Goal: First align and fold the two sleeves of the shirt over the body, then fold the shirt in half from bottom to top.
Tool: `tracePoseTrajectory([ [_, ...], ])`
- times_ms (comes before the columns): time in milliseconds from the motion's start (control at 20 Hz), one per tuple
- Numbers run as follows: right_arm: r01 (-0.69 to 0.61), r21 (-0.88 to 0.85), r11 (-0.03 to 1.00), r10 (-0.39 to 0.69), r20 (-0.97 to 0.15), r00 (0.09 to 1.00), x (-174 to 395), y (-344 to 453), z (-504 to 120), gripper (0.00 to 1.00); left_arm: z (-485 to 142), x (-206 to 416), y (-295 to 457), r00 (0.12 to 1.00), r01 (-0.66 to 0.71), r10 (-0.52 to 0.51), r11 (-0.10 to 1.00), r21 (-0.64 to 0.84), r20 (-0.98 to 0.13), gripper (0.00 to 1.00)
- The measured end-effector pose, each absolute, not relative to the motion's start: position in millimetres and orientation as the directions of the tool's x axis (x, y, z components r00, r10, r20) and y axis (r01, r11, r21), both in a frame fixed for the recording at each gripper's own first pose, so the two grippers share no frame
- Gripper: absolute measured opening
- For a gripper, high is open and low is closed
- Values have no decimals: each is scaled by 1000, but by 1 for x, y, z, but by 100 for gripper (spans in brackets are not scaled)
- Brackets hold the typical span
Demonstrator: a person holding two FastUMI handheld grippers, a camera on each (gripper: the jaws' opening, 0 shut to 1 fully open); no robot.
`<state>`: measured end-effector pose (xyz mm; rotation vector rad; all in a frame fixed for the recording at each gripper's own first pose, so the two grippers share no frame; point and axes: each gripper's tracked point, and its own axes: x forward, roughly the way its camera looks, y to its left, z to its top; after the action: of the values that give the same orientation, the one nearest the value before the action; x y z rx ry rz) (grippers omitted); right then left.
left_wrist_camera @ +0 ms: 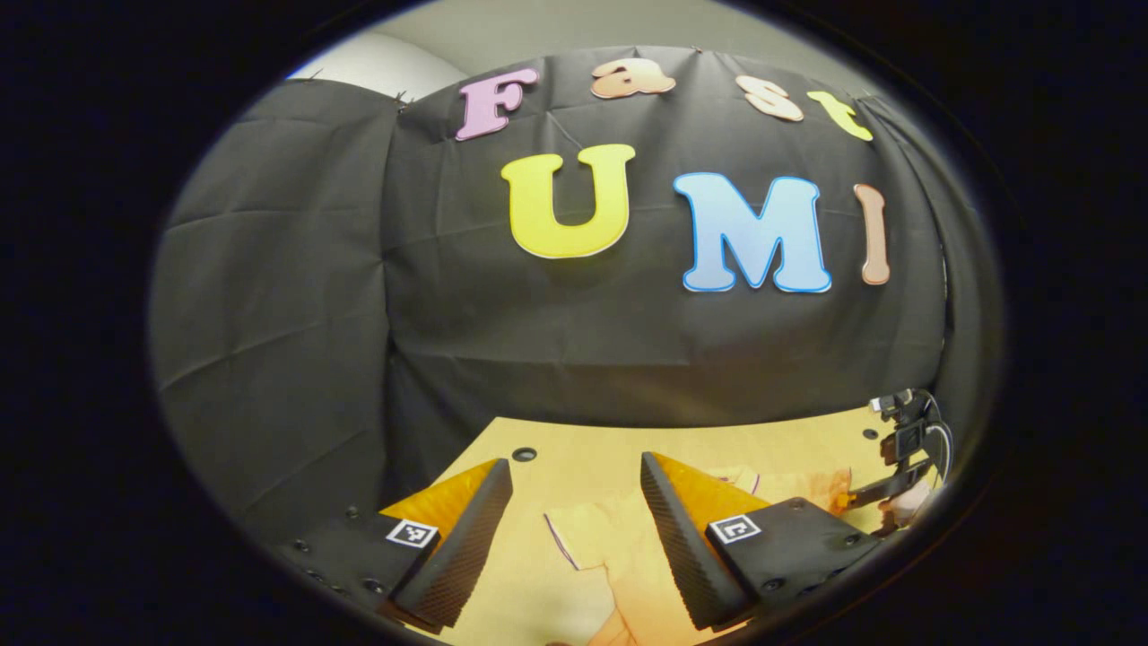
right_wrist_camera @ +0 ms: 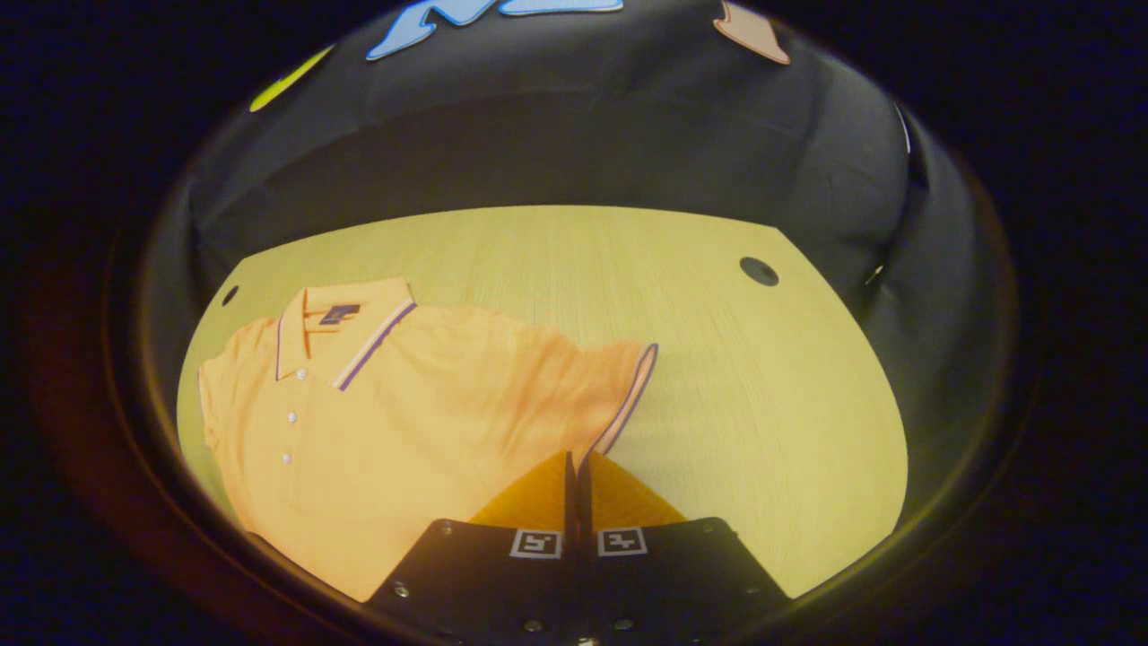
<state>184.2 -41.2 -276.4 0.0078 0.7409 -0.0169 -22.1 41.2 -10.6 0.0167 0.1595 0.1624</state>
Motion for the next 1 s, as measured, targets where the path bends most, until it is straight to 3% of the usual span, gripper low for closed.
tracePoseTrajectory([
  [400, -202, -106, 974, 103, -587, 803, 206, 47, -228, 0, -11, -31, 51, 967, -195, 195, 981, 14, -162, 94],
  [750, -354, -160, 922, 178, -635, 752, 196, 115, -246, 0, -16, -40, 66, 954, -247, 243, 969, 1, -177, 94],
  [900, -389, -134, 912, 205, -672, 712, 187, 125, -258, 16, -20, -43, 68, 950, -256, 250, 967, -5, -187, 94],
  [1000, -380, -165, 910, 188, -655, 732, 188, 119, -249, 14, -24, -41, 70, 949, -255, 249, 967, -8, -194, 94],
])
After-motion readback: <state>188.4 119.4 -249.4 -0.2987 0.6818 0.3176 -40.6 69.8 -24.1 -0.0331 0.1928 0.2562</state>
